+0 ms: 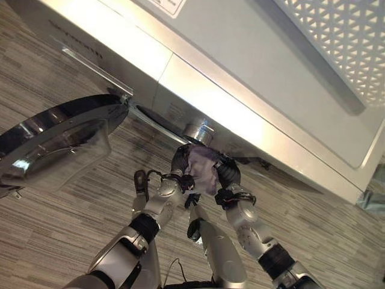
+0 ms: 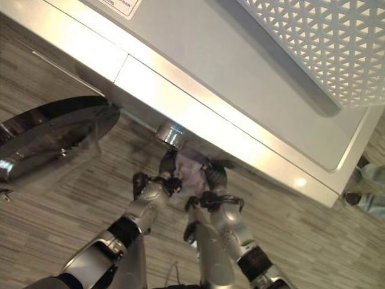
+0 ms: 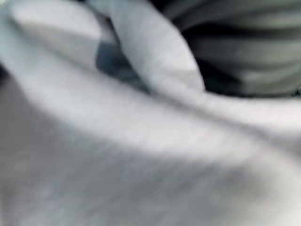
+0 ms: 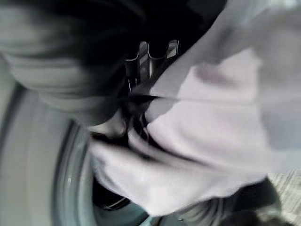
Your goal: Grab the laundry basket,head to the washer,open it,put in the laundry and shut it.
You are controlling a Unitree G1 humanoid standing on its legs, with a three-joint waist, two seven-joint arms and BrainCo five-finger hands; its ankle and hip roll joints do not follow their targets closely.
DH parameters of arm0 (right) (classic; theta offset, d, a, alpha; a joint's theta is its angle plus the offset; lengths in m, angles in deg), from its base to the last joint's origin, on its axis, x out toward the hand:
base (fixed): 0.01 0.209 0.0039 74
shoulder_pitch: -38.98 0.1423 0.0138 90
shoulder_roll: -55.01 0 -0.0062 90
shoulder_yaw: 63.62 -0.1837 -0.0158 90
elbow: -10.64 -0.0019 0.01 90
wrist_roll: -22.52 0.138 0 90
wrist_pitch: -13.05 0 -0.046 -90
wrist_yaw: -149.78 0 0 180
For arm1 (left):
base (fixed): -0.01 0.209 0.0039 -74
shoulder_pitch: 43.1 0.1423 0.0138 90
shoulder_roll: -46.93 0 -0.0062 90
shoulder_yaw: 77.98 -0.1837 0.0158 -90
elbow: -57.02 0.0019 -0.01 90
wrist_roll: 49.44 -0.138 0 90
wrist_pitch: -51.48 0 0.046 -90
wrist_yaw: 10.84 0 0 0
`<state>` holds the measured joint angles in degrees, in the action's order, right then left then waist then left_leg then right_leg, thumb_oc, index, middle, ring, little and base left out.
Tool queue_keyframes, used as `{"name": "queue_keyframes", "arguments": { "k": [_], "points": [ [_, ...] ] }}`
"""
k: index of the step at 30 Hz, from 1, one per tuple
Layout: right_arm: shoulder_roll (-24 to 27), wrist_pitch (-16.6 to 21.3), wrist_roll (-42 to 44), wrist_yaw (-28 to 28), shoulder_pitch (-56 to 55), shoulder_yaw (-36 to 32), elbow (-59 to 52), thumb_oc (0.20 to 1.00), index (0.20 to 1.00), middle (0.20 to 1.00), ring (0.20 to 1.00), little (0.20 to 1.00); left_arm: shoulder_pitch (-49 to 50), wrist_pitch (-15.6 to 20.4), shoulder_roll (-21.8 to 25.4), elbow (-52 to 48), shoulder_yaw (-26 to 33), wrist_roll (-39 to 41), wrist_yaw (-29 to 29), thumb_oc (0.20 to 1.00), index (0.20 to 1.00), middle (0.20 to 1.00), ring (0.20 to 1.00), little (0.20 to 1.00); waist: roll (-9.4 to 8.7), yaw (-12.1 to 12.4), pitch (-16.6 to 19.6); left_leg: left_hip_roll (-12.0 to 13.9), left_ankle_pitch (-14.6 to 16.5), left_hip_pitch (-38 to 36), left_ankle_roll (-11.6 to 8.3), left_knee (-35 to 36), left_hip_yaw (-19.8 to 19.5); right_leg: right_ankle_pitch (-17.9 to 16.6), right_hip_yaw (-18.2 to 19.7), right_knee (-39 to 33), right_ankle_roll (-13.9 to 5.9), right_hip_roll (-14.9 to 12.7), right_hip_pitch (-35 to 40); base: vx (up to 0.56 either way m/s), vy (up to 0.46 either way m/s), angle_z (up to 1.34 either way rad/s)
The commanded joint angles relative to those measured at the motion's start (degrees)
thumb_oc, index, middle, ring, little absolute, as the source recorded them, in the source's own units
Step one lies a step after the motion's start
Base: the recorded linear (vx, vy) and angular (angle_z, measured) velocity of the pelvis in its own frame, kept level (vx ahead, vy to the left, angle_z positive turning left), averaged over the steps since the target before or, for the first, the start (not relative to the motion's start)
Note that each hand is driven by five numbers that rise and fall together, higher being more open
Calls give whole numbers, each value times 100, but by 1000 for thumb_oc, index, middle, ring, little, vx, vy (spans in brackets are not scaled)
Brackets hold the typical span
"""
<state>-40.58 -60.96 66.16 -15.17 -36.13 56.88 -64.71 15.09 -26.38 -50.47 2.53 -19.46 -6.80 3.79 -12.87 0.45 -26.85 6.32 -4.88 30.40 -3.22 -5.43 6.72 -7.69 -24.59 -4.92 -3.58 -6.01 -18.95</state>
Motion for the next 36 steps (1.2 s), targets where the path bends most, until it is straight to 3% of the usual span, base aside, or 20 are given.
{"name": "queue_keyframes", "arguments": {
  "k": [1,14,22,24,30,36],
  "points": [
    [181,36,-132,-174,140,-103,-319,1000,1000,1000,1000,1000,12,249,-668,104,-159,-52,-101,200,200,200,200,200,211,89,-79,-209,45,-458,140,798,604,940,227,730,-362,51,669,0,0,0],
    [191,-411,1623,-1780,-816,295,910,1000,1000,1000,1000,1000,762,144,-941,745,227,913,-599,200,200,200,200,200,52,159,-279,-200,24,-469,87,855,731,837,181,731,-417,74,636,-1,-1,2],
    [179,-581,1565,-2001,-1512,16,2045,1000,1000,1000,1000,1000,181,315,-884,1204,848,1125,-537,200,200,200,200,200,-160,-121,-291,-178,-2,-438,59,951,823,724,265,695,-465,127,510,-2,2,-5],
    [108,-618,1910,-2070,-1663,-373,2507,1000,1000,1000,1000,1000,-276,393,-859,1519,1204,1245,-447,200,200,200,200,200,-276,-289,-291,-154,10,-412,53,972,858,684,325,677,-487,160,460,-5,3,-13],
    [96,-558,1708,-1922,-1802,-1067,3498,1000,1000,1000,1000,1000,-1109,548,-603,2036,1872,1362,-214,200,200,200,200,200,-458,-614,-240,-138,64,-328,66,989,896,585,391,650,-539,208,351,2,-7,-8],
    [66,-526,1431,-1814,-1710,-1210,3851,1000,1000,1000,1000,1000,-1718,771,-293,2072,2221,1463,26,200,200,200,200,200,-553,-810,-176,-141,98,-145,94,988,921,462,445,603,-596,248,184,4,-6,-8]
  ]
}}
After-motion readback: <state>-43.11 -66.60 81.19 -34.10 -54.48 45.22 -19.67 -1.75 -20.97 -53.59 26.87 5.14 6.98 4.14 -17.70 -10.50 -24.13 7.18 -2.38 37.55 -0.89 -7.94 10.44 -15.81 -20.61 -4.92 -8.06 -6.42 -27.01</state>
